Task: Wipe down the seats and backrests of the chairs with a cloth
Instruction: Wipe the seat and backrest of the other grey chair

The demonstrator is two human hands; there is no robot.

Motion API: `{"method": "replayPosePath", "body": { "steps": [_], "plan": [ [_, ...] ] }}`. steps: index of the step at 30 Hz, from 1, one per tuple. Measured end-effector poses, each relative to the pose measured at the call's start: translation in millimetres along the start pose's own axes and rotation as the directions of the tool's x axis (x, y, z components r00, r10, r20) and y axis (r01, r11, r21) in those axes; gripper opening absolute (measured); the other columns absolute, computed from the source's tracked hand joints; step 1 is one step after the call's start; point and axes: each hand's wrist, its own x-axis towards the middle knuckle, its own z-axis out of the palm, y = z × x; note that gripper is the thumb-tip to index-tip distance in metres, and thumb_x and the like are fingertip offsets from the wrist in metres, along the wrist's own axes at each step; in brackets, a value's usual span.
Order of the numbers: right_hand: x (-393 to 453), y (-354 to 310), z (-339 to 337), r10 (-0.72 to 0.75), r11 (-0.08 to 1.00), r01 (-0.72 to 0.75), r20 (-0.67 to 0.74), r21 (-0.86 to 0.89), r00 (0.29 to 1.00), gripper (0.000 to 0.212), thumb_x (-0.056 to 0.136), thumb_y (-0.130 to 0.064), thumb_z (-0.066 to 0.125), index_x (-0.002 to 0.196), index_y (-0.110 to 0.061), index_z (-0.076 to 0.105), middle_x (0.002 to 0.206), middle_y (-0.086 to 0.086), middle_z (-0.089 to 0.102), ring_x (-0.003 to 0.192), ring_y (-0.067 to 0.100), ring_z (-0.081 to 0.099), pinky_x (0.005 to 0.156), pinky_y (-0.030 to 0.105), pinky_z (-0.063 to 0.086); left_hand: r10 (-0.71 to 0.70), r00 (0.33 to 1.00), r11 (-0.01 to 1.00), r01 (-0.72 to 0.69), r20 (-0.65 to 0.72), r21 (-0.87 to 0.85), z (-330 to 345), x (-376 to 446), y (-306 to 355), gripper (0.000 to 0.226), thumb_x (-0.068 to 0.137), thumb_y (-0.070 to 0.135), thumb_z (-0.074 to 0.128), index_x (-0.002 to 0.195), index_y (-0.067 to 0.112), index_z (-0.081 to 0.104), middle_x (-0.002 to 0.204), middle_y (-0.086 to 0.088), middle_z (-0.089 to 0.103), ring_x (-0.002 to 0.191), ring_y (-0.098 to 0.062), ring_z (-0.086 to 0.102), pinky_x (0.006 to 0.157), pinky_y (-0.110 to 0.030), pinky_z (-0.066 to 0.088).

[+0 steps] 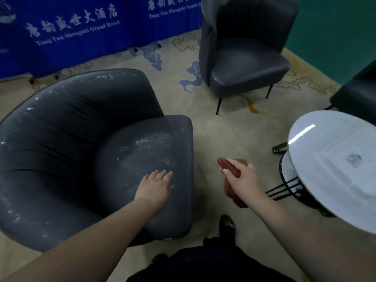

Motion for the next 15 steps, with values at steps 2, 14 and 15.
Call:
{"method": "replayPosePath", "body": {
  "steps": [2, 14, 15],
  "plan": [
    [37.1, 2.6, -19.8, -0.048, 0.999, 0.048, 0.043, 0.009, 0.998, 0.040, 0.092, -0.041, 0.058, 0.132, -0.039, 0.055, 0.118, 0.000, 0.041, 0.104, 0.024, 0.056, 0.094, 0.032, 0.045, -0.087, 0.996, 0.994, 0.087, 0.002, -0.073, -4.3, 16.6, 17.0, 0.054, 0.102, 0.042, 0.025, 0.152, 0.025, 0.017, 0.159, 0.003, 0.021, 0.146, -0.021, 0.016, 0.119, -0.040, 0.016],
    [173.2, -34.8, -23.6, -0.264, 0.953, 0.297, 0.307, -0.064, 0.914, 0.041, 0.090, -0.043, 0.058, 0.131, -0.041, 0.056, 0.113, -0.005, 0.038, 0.100, 0.021, 0.054, 0.085, 0.028, 0.040, -0.489, 0.872, 0.846, 0.484, 0.040, -0.224, -9.6, 41.1, 38.6, 0.054, 0.101, 0.044, 0.026, 0.151, 0.025, 0.021, 0.157, 0.003, 0.025, 0.144, -0.021, 0.022, 0.117, -0.038, 0.019],
    [179.5, -41.0, -16.6, -0.290, 0.945, 0.324, 0.327, -0.054, 0.899, 0.040, 0.089, -0.044, 0.059, 0.129, -0.042, 0.056, 0.112, -0.005, 0.039, 0.097, 0.019, 0.054, 0.084, 0.026, 0.040, -0.515, 0.856, 0.829, 0.512, 0.051, -0.226, -8.7, 42.9, 33.6, 0.055, 0.101, 0.044, 0.026, 0.152, 0.025, 0.021, 0.157, 0.003, 0.025, 0.144, -0.020, 0.021, 0.117, -0.038, 0.018]
  ]
}}
